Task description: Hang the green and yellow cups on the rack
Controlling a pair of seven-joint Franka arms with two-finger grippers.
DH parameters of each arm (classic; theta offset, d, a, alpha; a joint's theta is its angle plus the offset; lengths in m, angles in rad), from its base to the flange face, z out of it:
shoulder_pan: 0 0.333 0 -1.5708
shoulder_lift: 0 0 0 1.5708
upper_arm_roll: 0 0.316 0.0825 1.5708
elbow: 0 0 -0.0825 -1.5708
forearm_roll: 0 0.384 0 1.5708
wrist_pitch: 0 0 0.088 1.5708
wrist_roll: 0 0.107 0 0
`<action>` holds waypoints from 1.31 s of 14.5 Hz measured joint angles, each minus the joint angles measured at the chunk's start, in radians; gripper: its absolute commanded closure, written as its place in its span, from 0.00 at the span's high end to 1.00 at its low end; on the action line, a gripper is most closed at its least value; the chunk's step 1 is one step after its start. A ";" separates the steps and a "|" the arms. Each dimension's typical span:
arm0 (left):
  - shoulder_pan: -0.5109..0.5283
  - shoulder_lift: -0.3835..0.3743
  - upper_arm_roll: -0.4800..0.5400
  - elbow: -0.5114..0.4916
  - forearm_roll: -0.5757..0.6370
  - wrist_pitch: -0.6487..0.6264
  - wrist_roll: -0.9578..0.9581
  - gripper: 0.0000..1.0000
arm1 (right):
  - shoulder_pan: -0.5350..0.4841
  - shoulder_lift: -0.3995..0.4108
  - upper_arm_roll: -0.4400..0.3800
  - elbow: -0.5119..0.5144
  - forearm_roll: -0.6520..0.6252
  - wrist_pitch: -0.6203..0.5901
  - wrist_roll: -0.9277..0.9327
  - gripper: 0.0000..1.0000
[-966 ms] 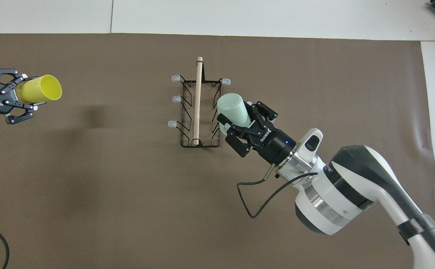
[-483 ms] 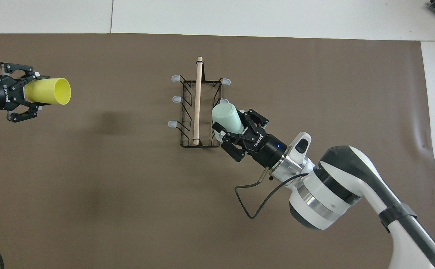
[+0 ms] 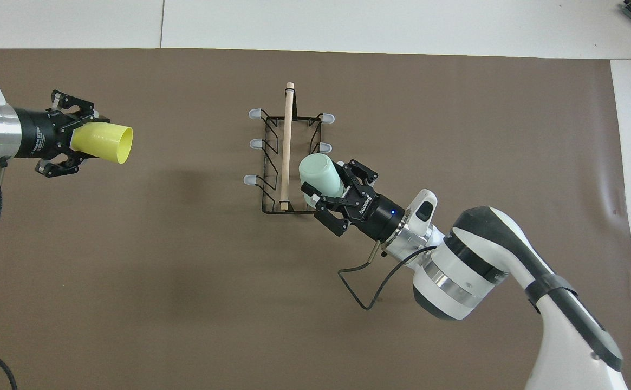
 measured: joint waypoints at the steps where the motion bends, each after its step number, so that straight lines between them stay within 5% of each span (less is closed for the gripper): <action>1: 0.000 -0.005 -0.013 0.002 0.042 0.000 -0.001 0.00 | -0.004 0.010 -0.001 0.002 0.000 -0.018 -0.013 0.00; 12: 0.000 -0.080 -0.131 0.006 0.279 0.000 -0.007 0.00 | -0.015 0.035 -0.002 0.023 0.011 -0.090 -0.102 0.00; 19: -0.001 -0.079 -0.176 0.002 0.414 0.080 -0.006 0.00 | -0.021 0.034 -0.005 0.035 0.011 -0.012 -0.102 0.00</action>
